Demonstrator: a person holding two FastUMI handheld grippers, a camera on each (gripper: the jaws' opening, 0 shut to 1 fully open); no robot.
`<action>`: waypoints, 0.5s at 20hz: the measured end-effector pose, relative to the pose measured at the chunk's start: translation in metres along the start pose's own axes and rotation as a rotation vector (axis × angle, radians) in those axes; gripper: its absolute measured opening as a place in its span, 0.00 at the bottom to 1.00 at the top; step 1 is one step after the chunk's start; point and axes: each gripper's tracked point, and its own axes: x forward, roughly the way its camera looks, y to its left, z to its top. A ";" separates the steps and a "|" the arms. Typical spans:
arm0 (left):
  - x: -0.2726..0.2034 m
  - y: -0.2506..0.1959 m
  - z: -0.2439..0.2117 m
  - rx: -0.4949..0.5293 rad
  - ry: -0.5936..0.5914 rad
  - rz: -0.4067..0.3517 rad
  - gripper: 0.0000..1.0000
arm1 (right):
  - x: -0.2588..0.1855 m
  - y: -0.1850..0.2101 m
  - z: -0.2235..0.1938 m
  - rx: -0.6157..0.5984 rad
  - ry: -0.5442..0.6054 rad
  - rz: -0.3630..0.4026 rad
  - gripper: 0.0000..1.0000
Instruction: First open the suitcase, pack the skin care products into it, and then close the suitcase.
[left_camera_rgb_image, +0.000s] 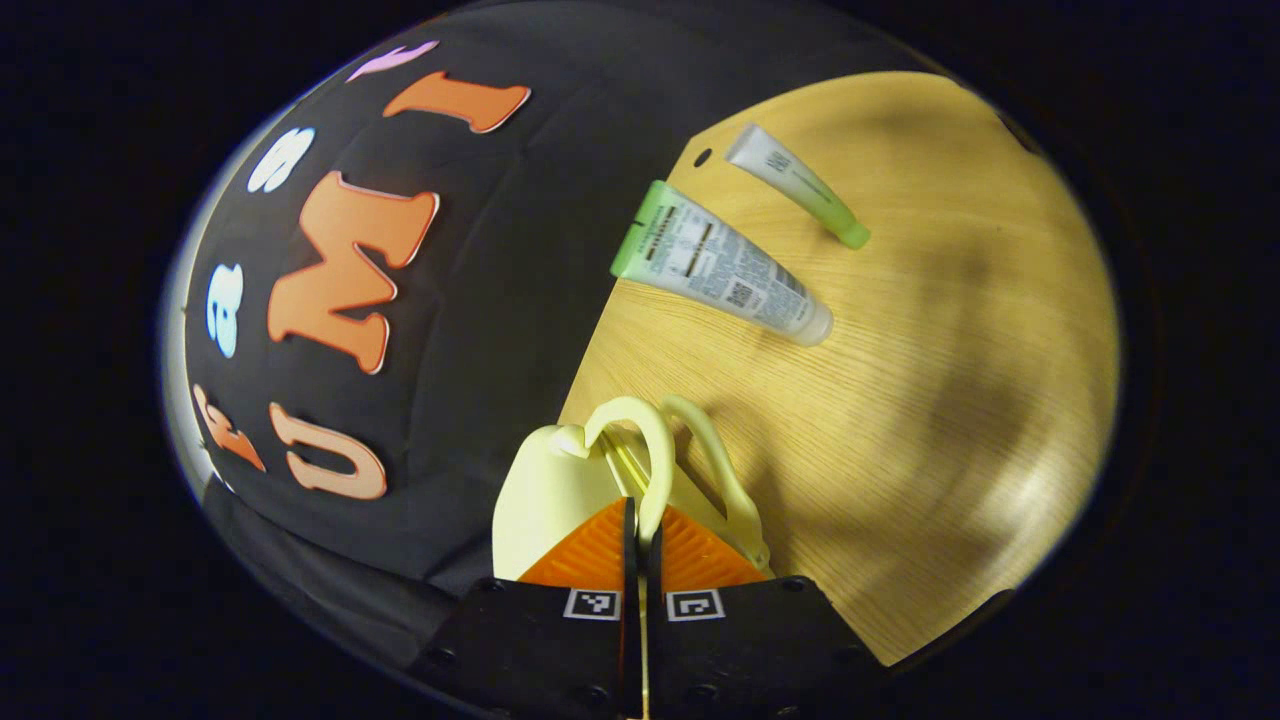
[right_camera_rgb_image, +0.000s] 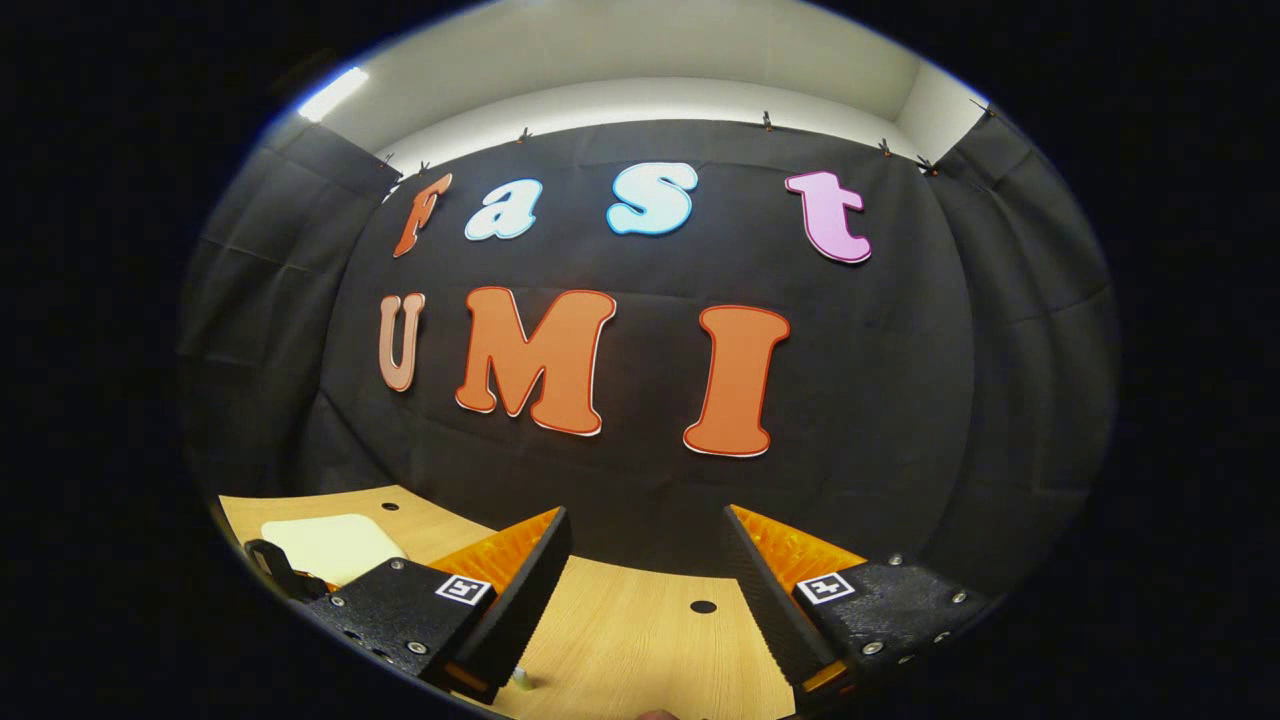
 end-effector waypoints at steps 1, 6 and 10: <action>-0.005 0.011 0.002 -0.034 -0.005 0.014 0.02 | 0.000 0.002 -0.002 -0.003 0.002 0.003 0.95; -0.026 0.069 0.002 -0.234 -0.071 0.058 0.02 | -0.002 0.018 -0.006 -0.014 0.019 0.015 0.95; -0.028 0.127 -0.003 -0.404 -0.132 0.081 0.02 | -0.001 0.042 -0.005 -0.032 0.034 0.009 0.95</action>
